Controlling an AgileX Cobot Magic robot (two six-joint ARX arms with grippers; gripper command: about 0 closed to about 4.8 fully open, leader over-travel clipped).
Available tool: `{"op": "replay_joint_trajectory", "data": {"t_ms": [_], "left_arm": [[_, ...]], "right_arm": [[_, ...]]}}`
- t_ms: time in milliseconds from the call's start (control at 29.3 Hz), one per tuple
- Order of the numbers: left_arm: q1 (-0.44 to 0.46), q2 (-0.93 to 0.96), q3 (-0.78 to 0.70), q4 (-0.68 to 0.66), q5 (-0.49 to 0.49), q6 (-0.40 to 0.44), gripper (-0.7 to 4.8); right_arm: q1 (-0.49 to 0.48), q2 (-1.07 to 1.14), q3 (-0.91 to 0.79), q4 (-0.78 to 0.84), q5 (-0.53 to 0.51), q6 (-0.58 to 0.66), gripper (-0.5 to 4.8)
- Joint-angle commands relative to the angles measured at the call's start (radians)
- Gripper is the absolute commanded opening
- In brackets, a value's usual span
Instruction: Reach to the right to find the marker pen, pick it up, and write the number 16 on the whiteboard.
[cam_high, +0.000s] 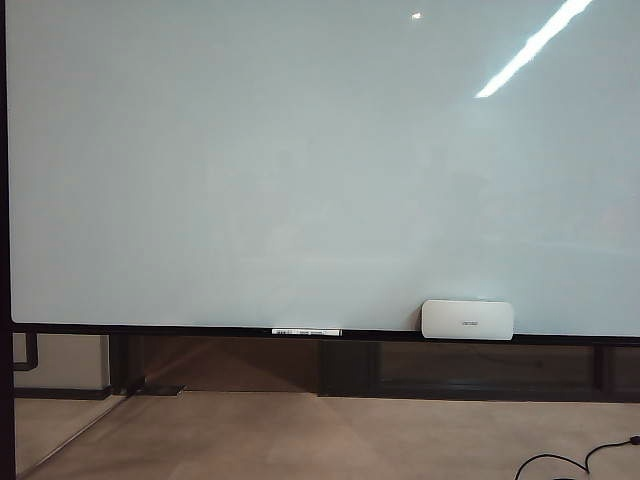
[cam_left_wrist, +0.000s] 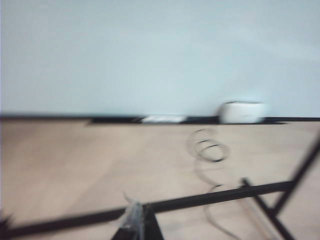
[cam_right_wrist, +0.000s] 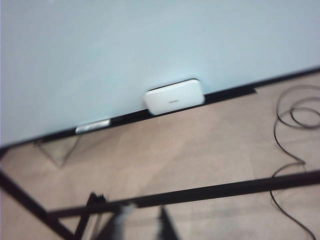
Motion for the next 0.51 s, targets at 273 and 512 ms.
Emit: {"op": "replay_joint_trajectory", "data": {"t_ms": [273,512], "left_arm": [[-0.006,0.000,0.003,0.057,0.215,0.026,-0.06],[-0.124,0.001,0.003,0.063,0.171,0.024,-0.06]], "right_arm": [[0.001,0.000,0.003,0.149,0.068,0.035,0.83],[0.001,0.000,0.004,0.139,0.046,-0.042,0.21]]}}
